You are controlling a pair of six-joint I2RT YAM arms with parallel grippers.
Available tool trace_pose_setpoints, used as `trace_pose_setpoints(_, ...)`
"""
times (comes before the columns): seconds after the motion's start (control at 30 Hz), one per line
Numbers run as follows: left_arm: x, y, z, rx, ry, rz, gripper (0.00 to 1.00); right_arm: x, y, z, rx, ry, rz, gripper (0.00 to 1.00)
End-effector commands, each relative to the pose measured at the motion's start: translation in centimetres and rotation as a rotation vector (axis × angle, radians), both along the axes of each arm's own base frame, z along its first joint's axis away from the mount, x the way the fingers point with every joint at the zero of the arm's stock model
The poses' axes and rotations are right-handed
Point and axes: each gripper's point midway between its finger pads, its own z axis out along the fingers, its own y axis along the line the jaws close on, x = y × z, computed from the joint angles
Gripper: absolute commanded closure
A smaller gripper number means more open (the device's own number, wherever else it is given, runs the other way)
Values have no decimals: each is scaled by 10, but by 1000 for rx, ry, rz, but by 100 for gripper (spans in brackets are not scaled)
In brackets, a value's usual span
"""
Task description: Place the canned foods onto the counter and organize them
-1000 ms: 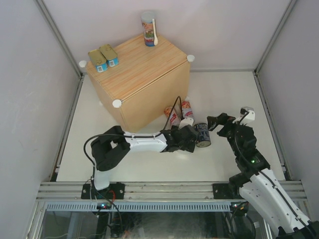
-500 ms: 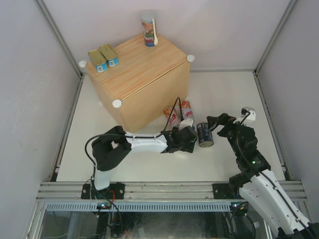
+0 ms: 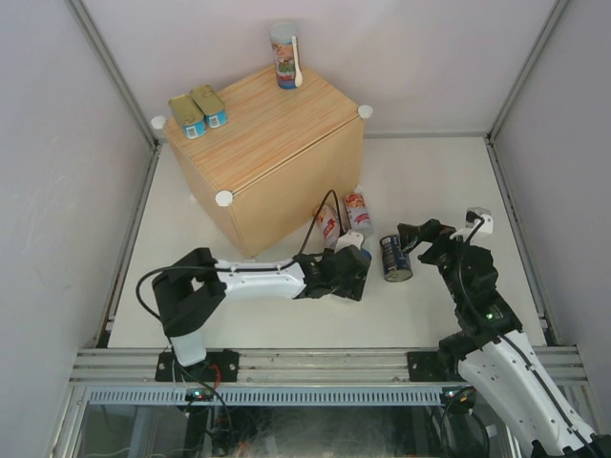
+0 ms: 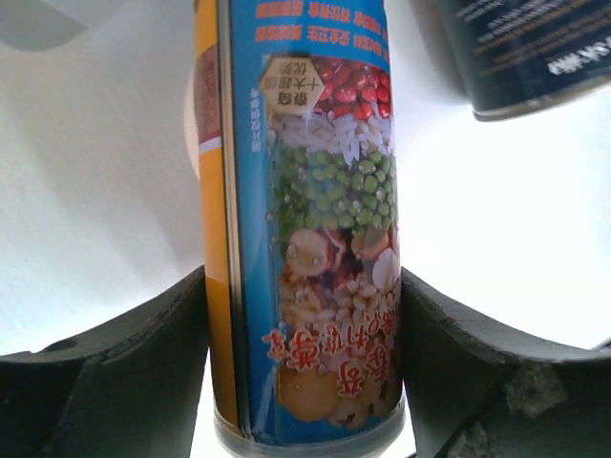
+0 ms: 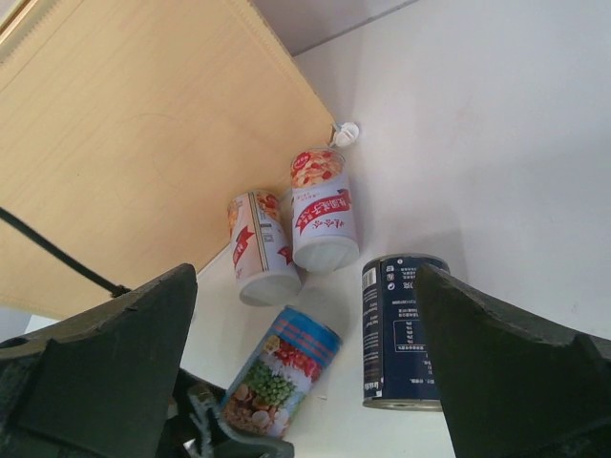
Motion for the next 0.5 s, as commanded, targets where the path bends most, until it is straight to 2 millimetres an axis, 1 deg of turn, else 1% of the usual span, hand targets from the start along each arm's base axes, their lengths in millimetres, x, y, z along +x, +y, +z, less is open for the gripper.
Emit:
trace_pose_setpoints(0.0,-5,-13,65,-165,-63,-40,95,-1,-1,16,12,-41,4,5)
trace_pose_setpoints(0.2,-16,-6,90,-184,-58,-74,97,-4,-1,15,15,-36,10,5)
trace_pose_setpoints(0.27,-17,-1,95,-156,-71,-94,98,-6,0,14,20,-29,13,5)
trace_pose_setpoints(0.47,-17,14,99,-65,-88,-113,99,-12,0,14,35,-31,21,5)
